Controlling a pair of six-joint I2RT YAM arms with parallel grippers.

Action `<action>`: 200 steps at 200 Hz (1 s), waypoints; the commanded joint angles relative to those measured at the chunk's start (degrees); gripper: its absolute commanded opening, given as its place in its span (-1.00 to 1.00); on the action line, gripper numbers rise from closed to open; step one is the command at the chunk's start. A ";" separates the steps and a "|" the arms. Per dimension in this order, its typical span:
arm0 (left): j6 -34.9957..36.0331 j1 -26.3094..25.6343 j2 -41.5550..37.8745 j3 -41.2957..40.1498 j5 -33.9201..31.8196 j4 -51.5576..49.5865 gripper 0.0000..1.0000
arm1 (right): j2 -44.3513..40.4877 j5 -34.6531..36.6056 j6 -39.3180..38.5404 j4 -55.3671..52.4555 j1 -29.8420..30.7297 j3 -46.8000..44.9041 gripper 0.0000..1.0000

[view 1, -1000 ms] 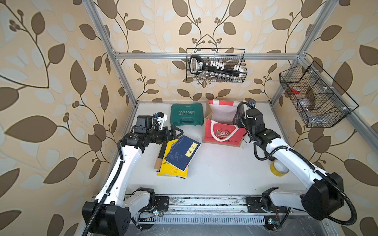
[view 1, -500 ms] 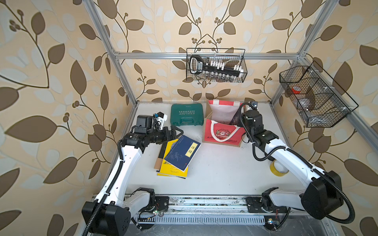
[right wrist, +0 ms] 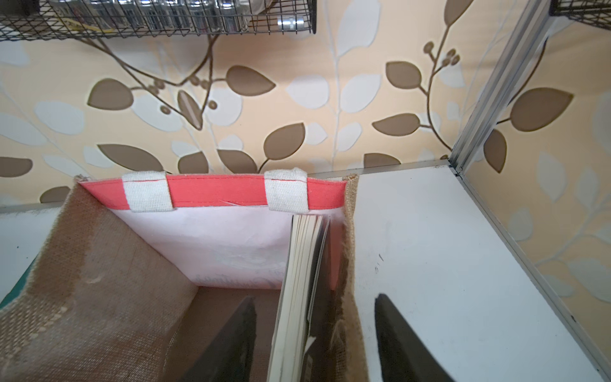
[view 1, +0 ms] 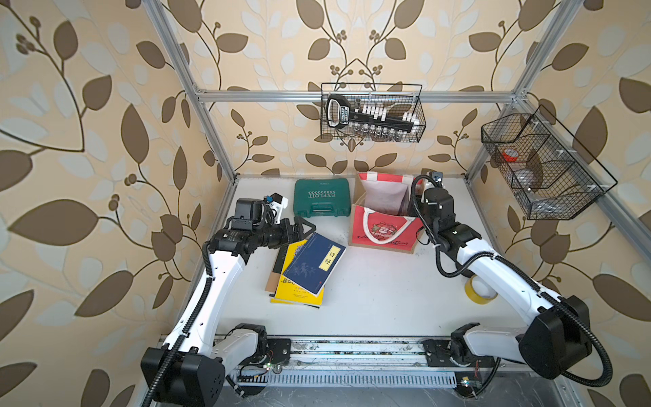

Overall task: Put the books into the canvas bag
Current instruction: Place the book in the canvas bag.

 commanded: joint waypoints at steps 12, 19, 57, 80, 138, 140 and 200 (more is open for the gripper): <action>1.03 -0.37 -0.30 -0.18 0.15 1.45 0.98 | 0.14 -7.92 -2.76 -4.03 -0.13 6.55 0.25; 1.04 -0.37 -0.30 -0.19 0.14 1.44 0.98 | 0.77 -9.71 -2.60 -5.12 -0.23 7.80 0.25; 1.05 -0.37 -0.52 -0.43 0.12 1.37 0.98 | 2.10 -18.55 -0.46 -7.68 -0.25 11.48 0.35; 0.76 -0.37 -0.30 -0.76 0.13 1.15 0.98 | 2.03 -25.28 -0.13 -11.03 0.20 13.50 0.58; -0.31 -0.37 -0.55 -3.78 -0.53 -1.43 0.98 | -4.28 -31.34 1.90 -16.11 16.49 8.01 0.98; -0.42 -0.37 -0.62 -3.93 -0.49 -1.51 0.98 | -4.37 -31.38 2.35 -16.00 17.23 7.49 0.98; -3.79 -0.37 0.12 -7.37 -2.12 -2.04 0.98 | -2.44 -38.69 19.01 2.21 27.97 -9.43 0.98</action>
